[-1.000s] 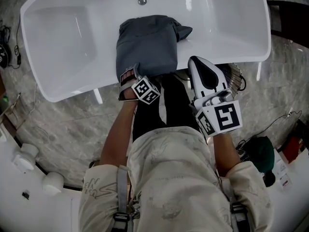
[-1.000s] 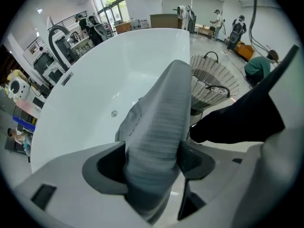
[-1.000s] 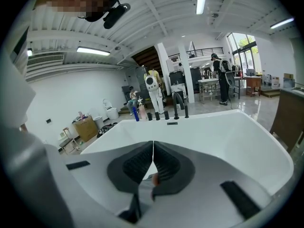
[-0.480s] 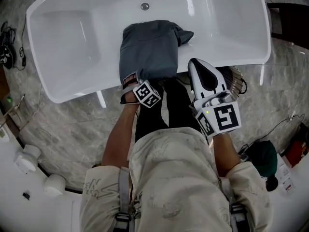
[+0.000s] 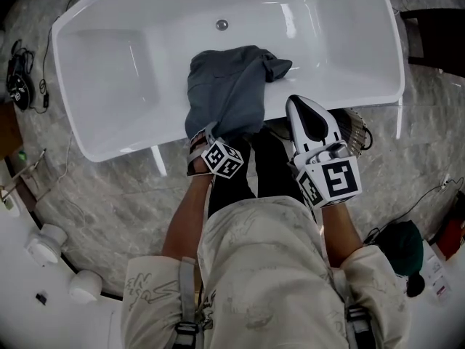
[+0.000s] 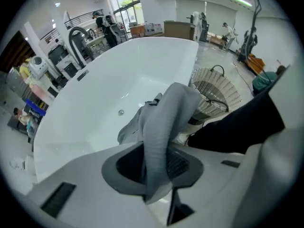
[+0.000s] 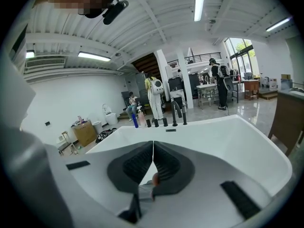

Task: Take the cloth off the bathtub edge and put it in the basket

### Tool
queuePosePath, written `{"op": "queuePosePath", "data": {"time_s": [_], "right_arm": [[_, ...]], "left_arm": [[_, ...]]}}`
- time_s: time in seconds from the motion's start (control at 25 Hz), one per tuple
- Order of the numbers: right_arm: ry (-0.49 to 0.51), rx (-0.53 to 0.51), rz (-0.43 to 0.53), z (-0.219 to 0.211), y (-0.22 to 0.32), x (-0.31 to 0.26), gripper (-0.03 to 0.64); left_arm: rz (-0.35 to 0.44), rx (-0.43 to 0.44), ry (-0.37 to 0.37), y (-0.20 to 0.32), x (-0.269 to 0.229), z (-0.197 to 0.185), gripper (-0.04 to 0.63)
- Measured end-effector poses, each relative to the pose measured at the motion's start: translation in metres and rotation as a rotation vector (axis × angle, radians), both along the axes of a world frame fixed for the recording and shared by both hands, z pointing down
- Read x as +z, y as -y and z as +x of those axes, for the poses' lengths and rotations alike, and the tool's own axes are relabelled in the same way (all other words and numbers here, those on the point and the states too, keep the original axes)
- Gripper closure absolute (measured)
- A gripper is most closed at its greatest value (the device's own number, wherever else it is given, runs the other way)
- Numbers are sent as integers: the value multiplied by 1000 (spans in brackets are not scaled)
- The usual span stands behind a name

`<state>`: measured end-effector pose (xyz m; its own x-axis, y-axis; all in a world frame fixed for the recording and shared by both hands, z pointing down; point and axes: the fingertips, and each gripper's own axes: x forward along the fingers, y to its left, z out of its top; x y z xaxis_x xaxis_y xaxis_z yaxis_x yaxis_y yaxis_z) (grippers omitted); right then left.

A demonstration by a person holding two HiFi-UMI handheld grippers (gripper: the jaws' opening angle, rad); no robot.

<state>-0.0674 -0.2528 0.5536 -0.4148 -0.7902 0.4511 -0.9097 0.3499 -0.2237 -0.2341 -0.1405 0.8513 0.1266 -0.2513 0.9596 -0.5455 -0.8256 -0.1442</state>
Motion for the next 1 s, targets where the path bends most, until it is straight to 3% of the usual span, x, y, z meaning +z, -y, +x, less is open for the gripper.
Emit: {"op": "queuePosePath", "data": {"time_s": [0.08, 0.4, 0.72, 1.0], "right_arm": [[-4, -5, 4, 0, 2, -1, 627], [-4, -32, 43, -7, 6, -18, 627], [-21, -43, 79, -9, 13, -48, 627], [-23, -40, 122, -9, 17, -71, 627]], "left_arm": [[20, -92, -19, 2, -4, -4, 560], [15, -356, -154, 14, -37, -18, 568], [166, -522, -316, 36, -108, -25, 569], [376, -584, -489, 82, -200, -17, 569]]}}
